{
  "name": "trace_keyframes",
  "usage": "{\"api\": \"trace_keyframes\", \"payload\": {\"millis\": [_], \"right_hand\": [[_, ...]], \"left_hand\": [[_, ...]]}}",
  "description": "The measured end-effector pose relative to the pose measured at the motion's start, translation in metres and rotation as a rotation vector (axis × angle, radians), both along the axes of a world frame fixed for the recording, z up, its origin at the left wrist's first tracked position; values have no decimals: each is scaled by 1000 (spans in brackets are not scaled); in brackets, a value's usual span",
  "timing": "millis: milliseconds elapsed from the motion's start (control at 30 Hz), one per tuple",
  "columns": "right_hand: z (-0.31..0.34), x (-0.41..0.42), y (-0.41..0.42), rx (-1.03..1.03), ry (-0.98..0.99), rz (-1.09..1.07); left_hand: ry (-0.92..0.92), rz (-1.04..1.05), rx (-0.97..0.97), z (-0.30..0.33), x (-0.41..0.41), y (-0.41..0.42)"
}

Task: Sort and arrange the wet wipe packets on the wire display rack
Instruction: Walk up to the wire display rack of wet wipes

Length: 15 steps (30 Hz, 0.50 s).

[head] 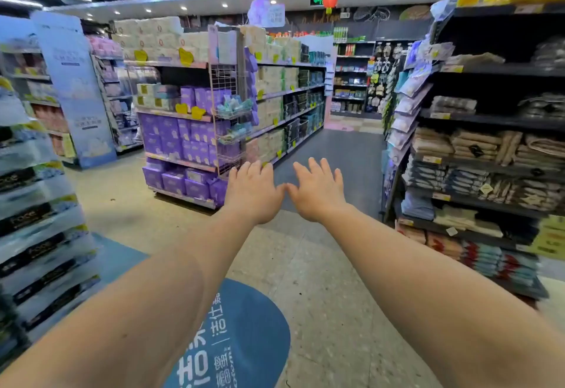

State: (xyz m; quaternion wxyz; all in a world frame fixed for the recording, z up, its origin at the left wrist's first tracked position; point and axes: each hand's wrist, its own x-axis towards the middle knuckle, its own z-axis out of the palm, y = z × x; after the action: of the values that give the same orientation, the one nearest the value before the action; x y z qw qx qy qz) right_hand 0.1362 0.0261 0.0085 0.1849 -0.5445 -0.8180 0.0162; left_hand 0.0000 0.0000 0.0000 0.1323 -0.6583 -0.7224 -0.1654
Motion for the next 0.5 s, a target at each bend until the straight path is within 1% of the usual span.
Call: {"api": "trace_keyframes", "payload": {"millis": [133, 300, 500], "right_hand": [[-7, 8, 91, -24, -26, -37], [0, 13, 220, -36, -97, 0], [-6, -13, 356, -88, -128, 50]], "left_hand": [[13, 5, -36, -14, 1, 94], [-56, 20, -70, -17, 7, 219], [-89, 49, -113, -22, -12, 349]]}}
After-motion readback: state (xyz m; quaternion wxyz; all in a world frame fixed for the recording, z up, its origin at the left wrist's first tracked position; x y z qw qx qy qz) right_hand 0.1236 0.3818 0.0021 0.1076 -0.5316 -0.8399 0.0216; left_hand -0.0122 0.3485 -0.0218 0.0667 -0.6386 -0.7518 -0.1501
